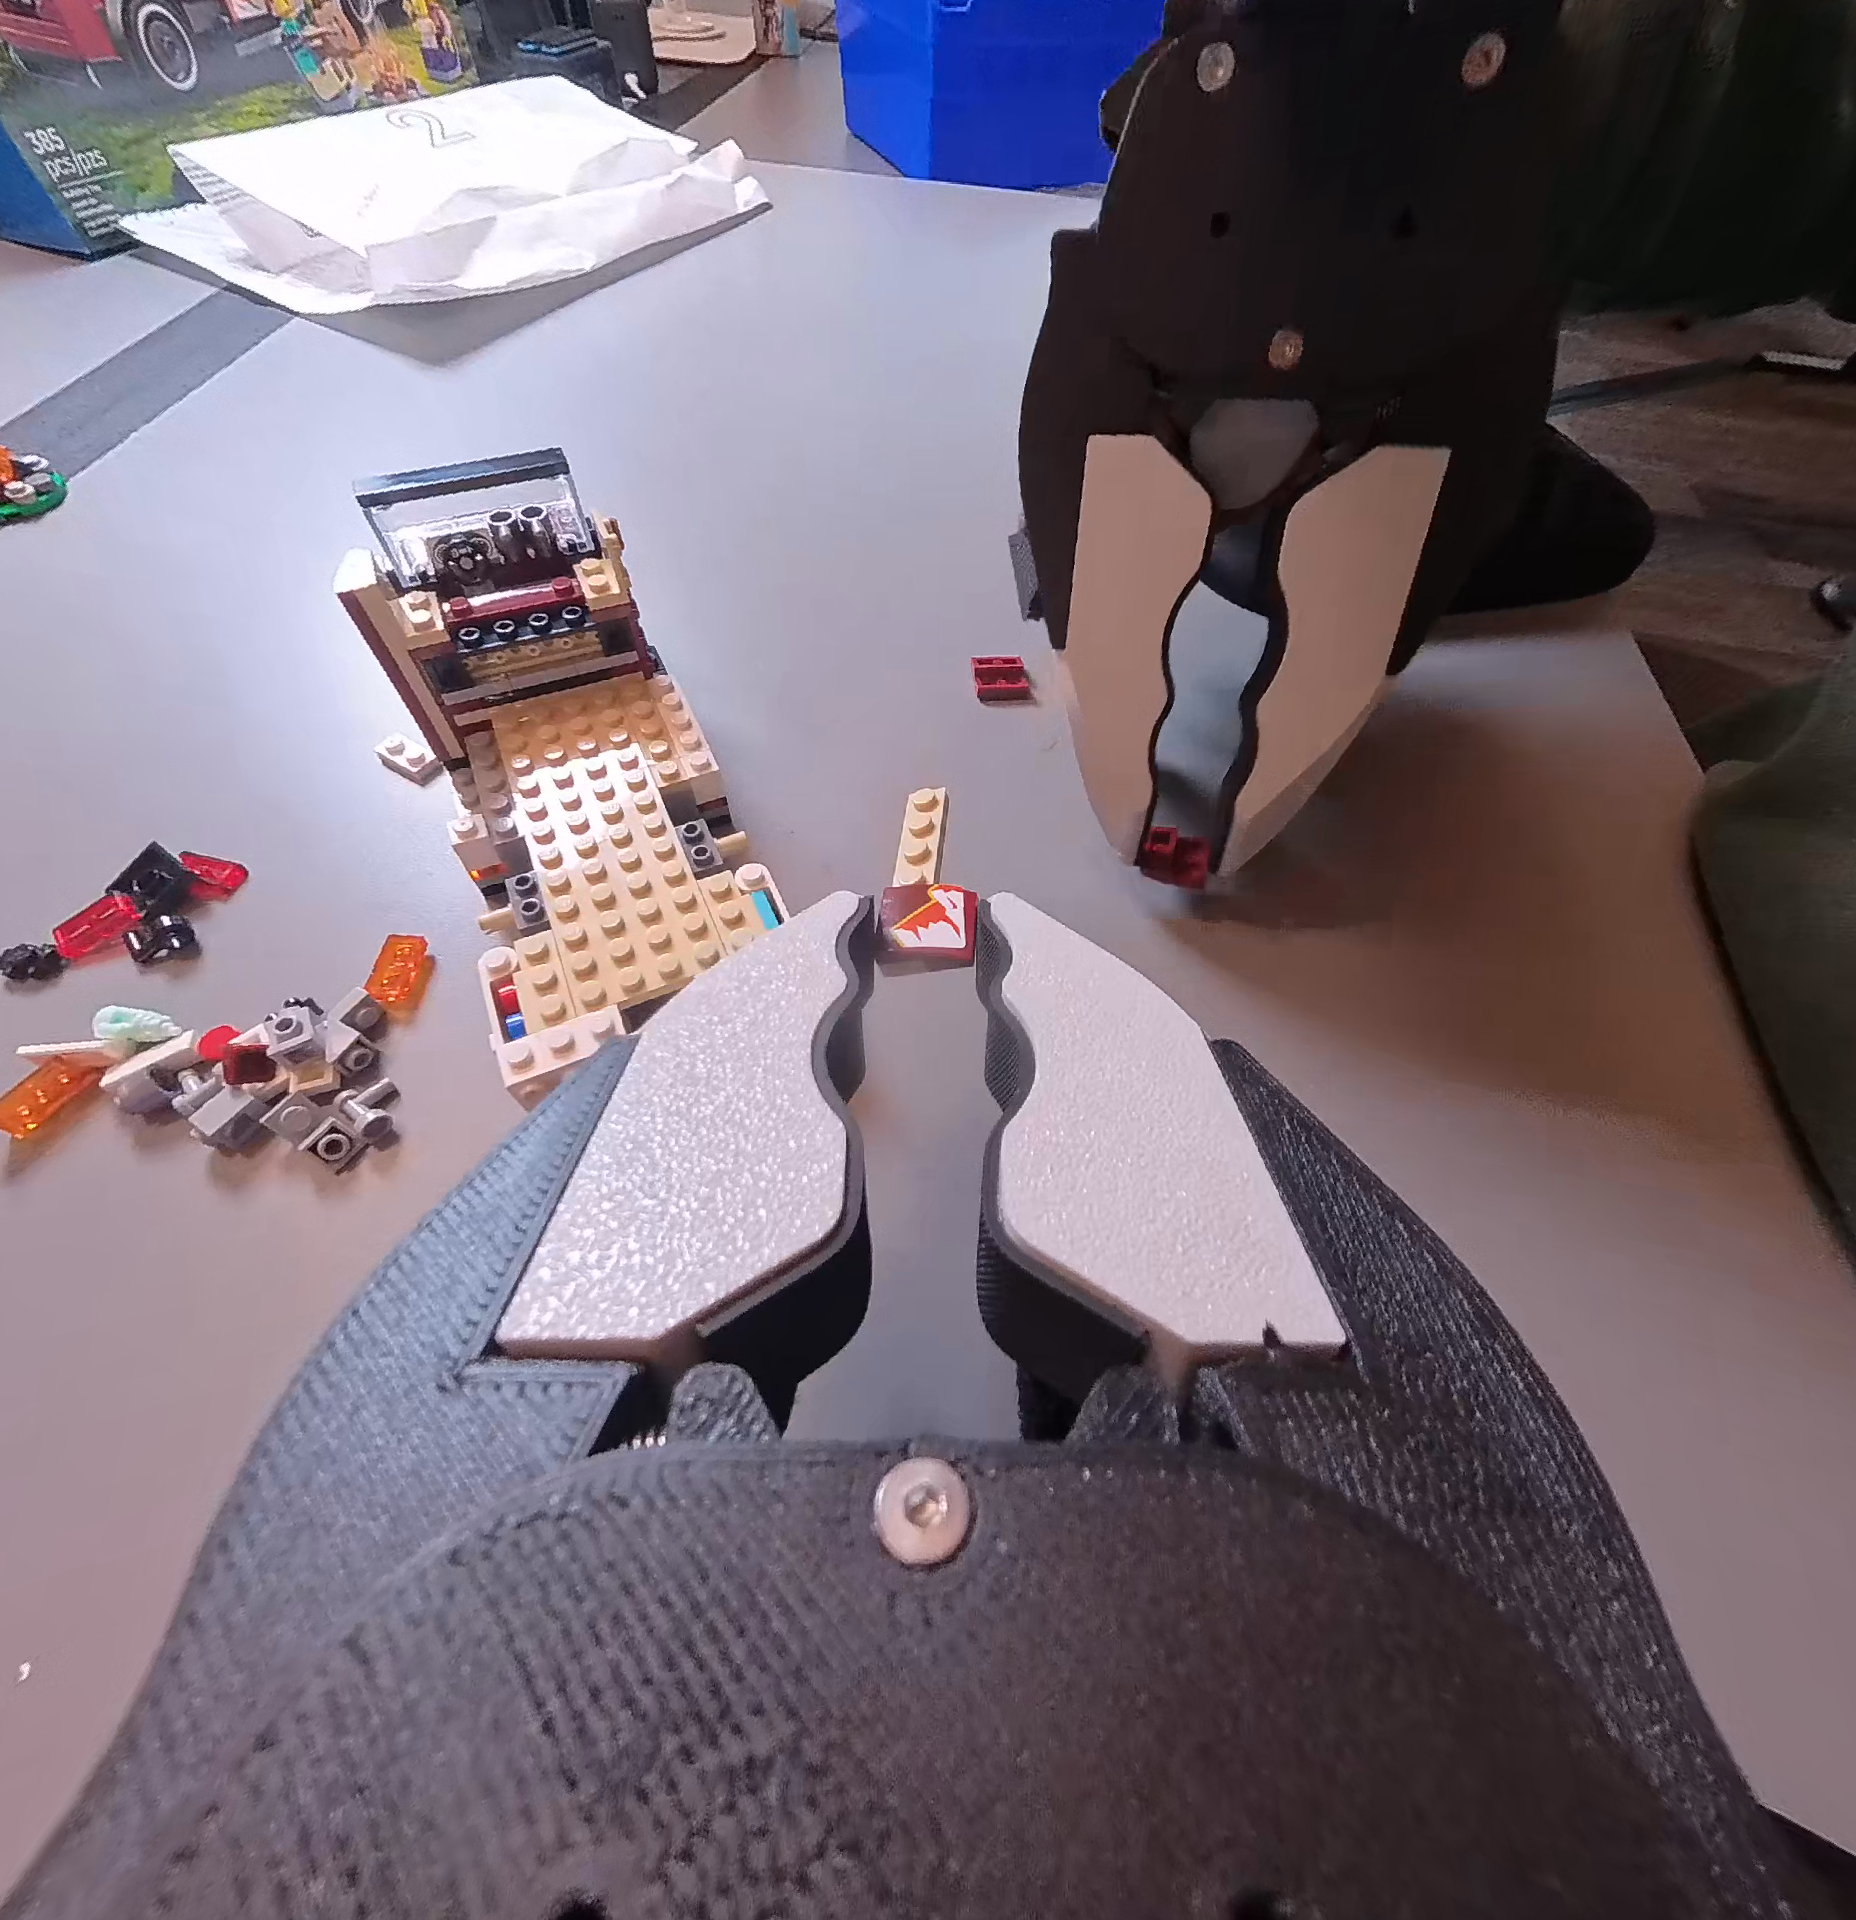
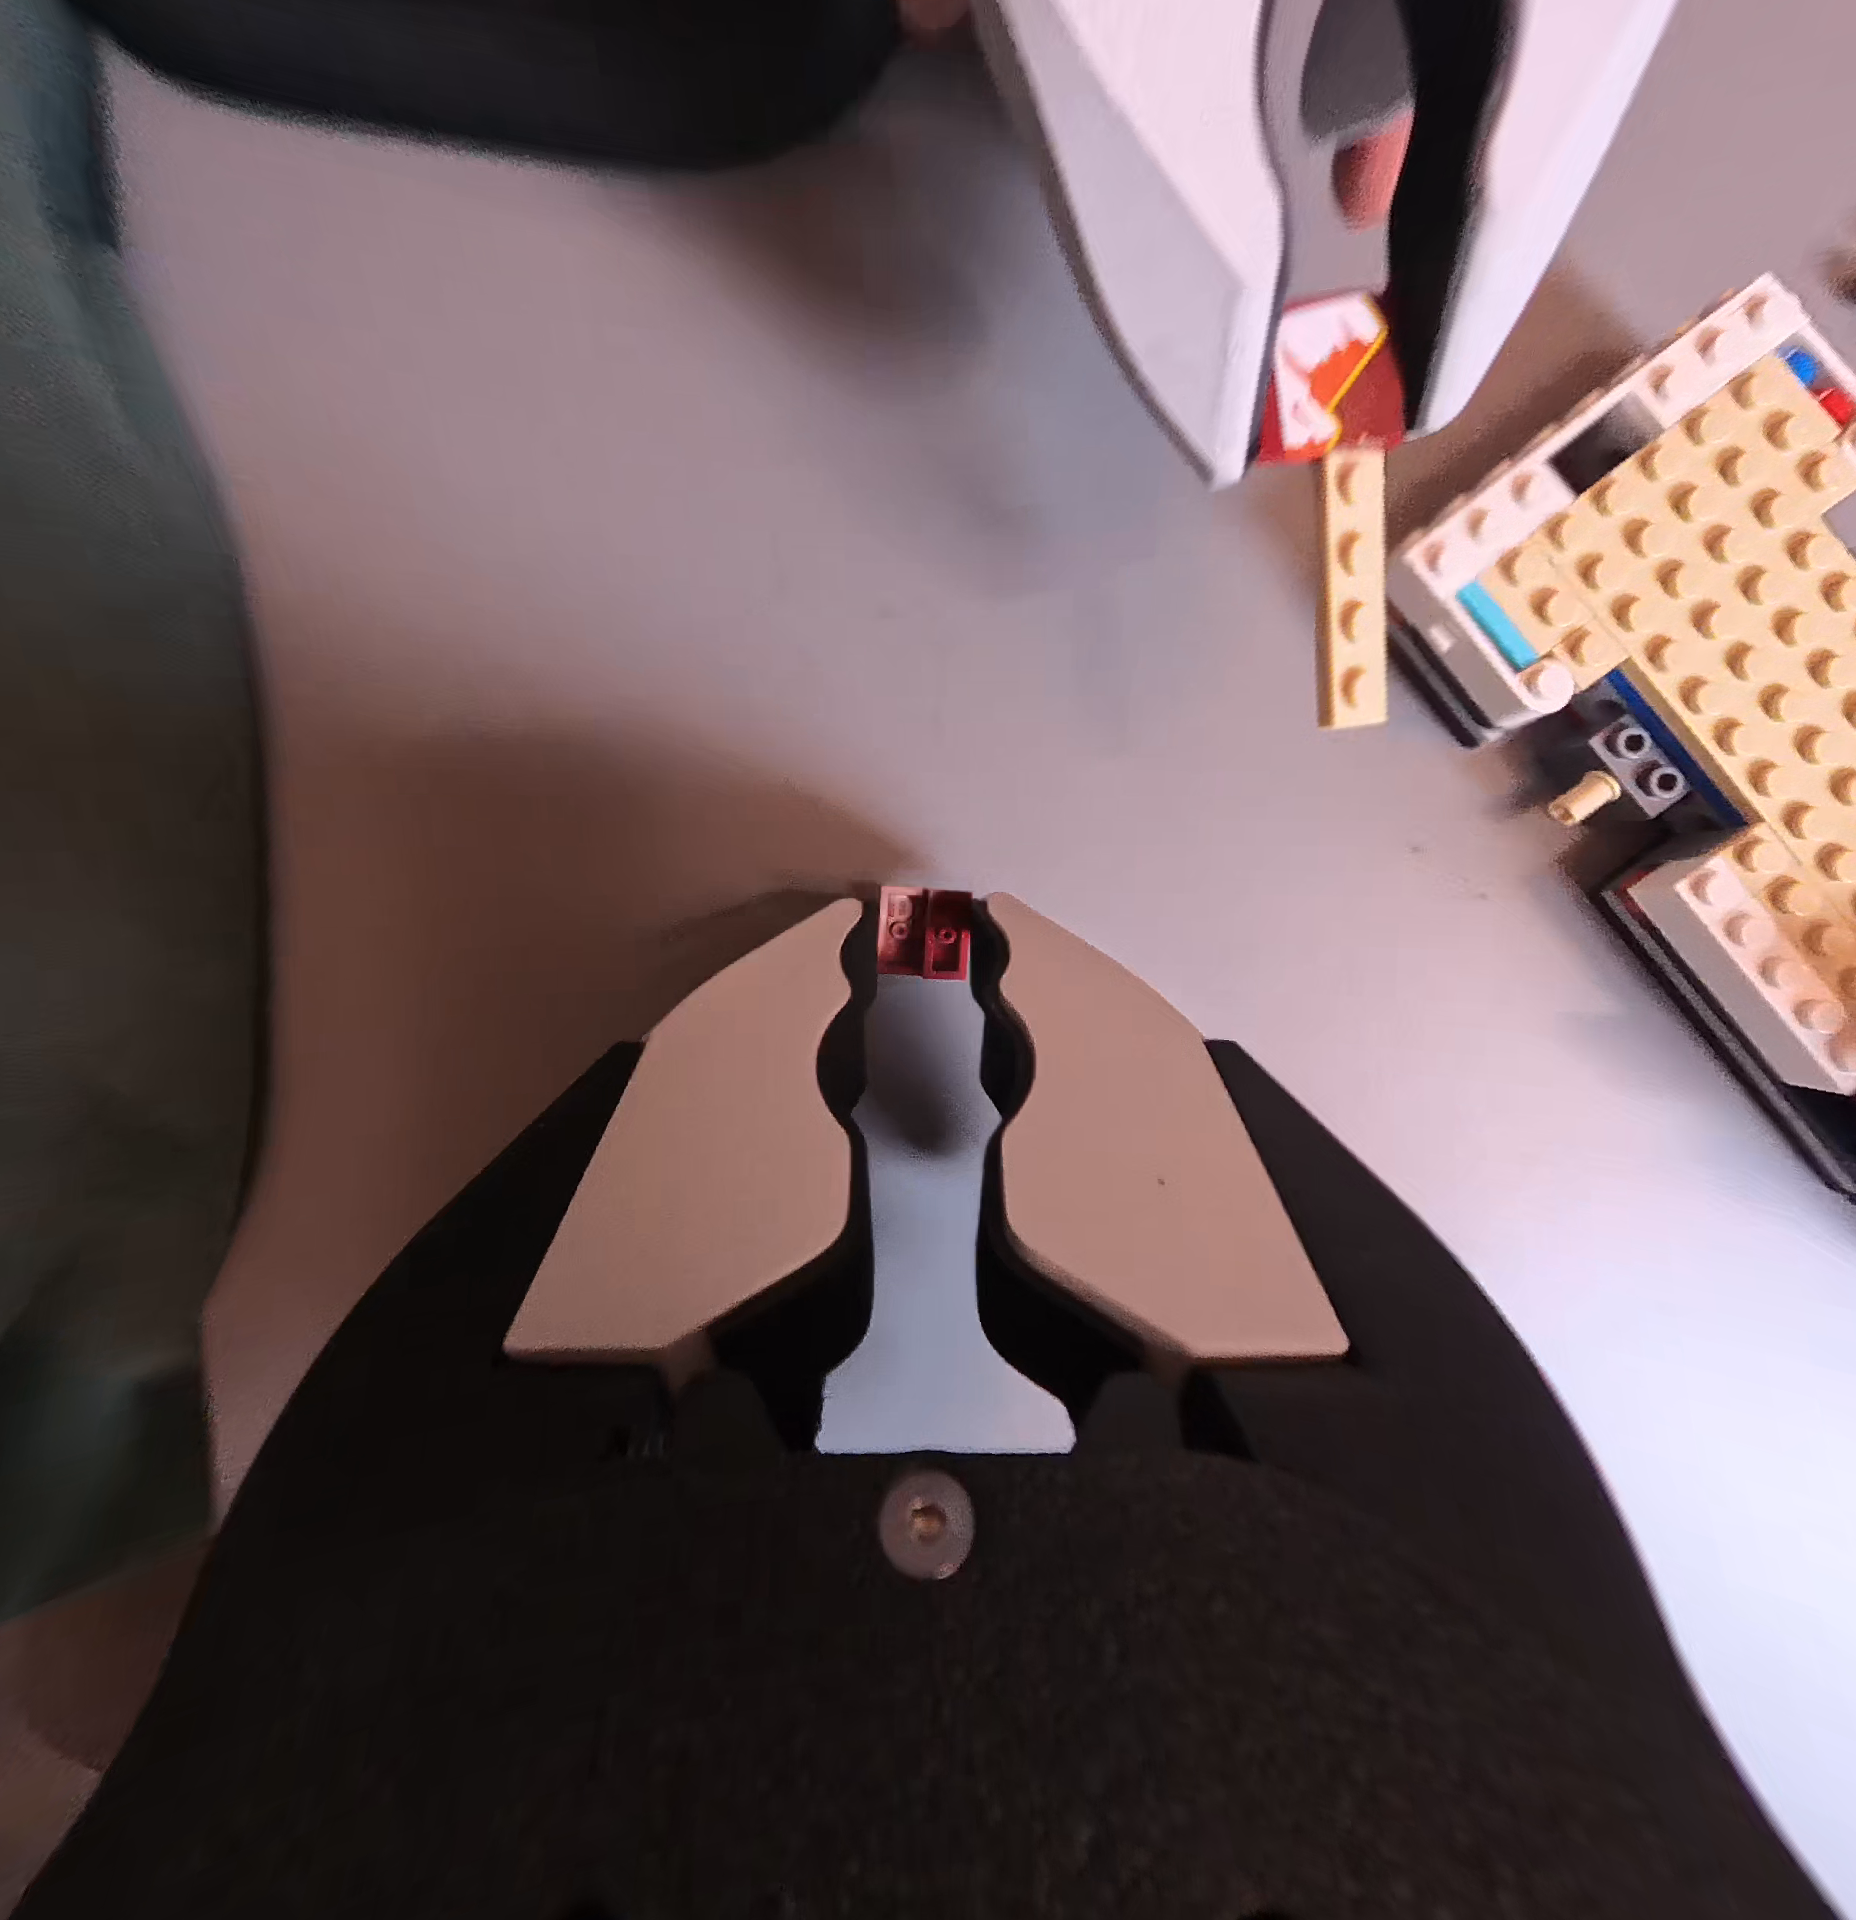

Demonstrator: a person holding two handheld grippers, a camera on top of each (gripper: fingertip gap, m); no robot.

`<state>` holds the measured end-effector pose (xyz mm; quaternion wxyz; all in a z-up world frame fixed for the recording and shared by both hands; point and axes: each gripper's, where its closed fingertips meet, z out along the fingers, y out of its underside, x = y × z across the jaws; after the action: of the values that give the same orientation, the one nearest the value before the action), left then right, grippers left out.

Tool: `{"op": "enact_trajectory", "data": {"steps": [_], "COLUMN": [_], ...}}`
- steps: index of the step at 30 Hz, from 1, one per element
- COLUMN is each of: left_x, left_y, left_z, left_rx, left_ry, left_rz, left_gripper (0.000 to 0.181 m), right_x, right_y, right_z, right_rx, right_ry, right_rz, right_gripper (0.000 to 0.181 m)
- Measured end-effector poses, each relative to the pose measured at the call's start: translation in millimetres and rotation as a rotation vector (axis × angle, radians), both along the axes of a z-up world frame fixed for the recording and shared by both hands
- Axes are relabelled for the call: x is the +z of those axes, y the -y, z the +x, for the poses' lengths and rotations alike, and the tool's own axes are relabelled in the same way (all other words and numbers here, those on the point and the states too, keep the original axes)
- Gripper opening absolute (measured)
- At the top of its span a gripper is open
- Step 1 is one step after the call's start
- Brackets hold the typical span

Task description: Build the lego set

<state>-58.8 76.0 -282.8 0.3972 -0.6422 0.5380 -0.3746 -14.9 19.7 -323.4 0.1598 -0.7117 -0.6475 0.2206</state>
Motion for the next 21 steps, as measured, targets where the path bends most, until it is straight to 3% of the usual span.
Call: {"op": "enact_trajectory", "data": {"steps": [3, 7, 17, 21], "left_x": [-0.4, -0.4, -2.4, -2.6], "left_y": [0.2, 0.3, 0.4, 0.7], "left_z": [-0.1, 0.1, 0.0, 0.0], "left_rx": [-0.001, -0.002, -0.004, -0.006], "left_ry": [-0.003, -0.003, -0.01, -0.011], "left_rz": [0.002, 0.001, -0.003, -0.003], "left_gripper": [0.019, 0.018, 0.018, 0.018], "right_x": [21.3, 27.3, 10.0, 3.1], "right_y": [-0.8, -28.9, -48.6, -58.0], "right_z": [-6.3, 14.6, 37.7, 35.6], "right_rx": [-0.076, -0.253, -0.279, -0.306], "right_ry": [-0.167, -0.226, -0.075, -0.014], "right_rz": [-0.093, -0.078, 0.113, 0.099], "right_gripper": [0.019, 0.026, 0.02, 0.021]}}
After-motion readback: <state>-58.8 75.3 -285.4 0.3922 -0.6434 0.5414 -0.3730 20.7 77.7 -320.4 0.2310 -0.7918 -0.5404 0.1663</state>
